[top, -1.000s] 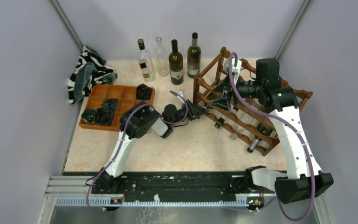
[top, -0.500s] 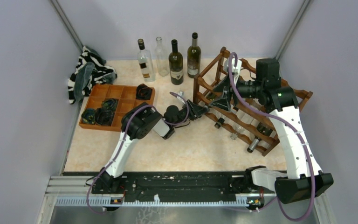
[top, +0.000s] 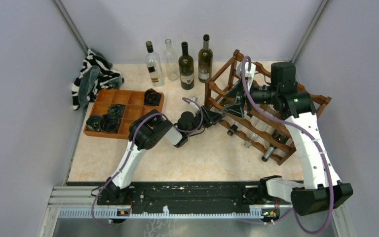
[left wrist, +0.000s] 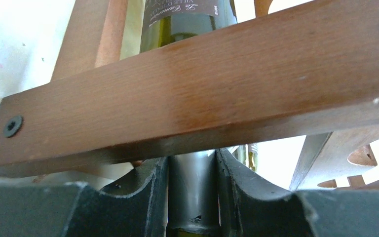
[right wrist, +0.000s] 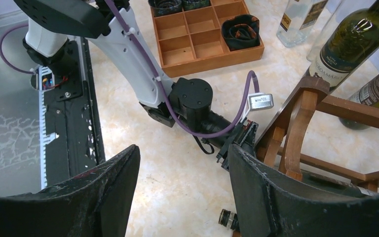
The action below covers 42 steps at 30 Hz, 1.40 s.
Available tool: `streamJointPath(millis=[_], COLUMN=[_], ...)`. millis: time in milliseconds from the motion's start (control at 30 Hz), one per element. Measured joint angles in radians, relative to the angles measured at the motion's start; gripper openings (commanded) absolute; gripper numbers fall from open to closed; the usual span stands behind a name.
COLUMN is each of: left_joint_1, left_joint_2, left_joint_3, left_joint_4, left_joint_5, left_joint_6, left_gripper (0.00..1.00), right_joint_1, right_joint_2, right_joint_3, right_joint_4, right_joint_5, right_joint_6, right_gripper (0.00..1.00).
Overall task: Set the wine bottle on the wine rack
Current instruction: Adjust the wine bottle in the wine rack.
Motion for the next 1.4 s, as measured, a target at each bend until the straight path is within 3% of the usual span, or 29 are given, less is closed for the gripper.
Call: streamJointPath(millis=[533,833,1400], left_joint_1=[-0.014,-0.034,-0.043], left_joint_2=[-0.105,-0.137,-0.142], left_joint_3=[0.040,0.057,0.072], left_joint_4=[-0.249,-0.339,-0.399], left_joint_5=[-0.073,-0.127,-0.198], left_joint_6=[0.232,0.399,0.474], left_gripper=[0.06,0.15,0.53], right_joint_1=[0.000,0.000,0.000], right_joint_2=[-0.001,-0.001,-0.001], right_joint_3=[0.000,0.000,0.000], right_joint_4=[0.000,0.000,0.000], right_joint_5=[0.000,0.000,-0.001], right_joint_6=[-0.003,-0.003,-0.004], right_gripper=[0.65,0.65,0.65])
